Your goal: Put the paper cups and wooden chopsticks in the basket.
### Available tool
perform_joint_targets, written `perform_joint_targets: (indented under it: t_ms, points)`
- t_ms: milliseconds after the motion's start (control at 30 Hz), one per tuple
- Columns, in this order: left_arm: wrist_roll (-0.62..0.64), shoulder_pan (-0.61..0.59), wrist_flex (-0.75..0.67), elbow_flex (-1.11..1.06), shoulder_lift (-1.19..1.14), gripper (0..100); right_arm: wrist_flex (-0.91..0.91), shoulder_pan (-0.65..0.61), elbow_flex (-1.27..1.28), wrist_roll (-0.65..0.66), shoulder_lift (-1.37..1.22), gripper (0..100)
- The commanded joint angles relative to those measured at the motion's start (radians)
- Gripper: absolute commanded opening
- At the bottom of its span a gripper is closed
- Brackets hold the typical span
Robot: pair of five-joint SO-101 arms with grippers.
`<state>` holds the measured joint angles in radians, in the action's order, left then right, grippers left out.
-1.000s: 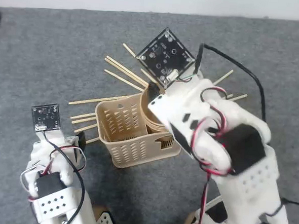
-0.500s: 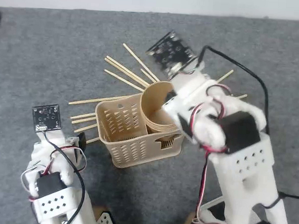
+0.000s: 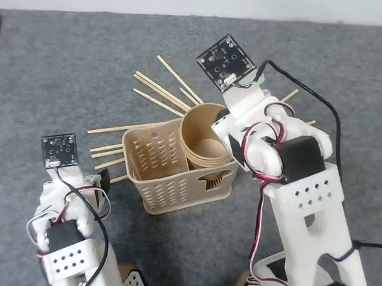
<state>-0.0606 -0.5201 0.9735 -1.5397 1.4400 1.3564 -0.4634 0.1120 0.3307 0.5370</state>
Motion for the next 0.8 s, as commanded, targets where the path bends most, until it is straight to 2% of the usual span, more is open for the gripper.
perform_joint_targets:
  t_ms: [0,467,767]
  points:
    - [0.003,0.006,-0.023,0.008,0.011,26,-0.01,0.012,-0.054,0.009,0.013,0.6]
    - [0.003,0.006,-0.023,0.008,0.011,26,0.013,0.041,-0.121,0.029,0.013,0.6]
    - [0.003,0.008,-0.023,0.008,0.011,26,0.002,0.085,-0.002,0.041,0.013,0.6]
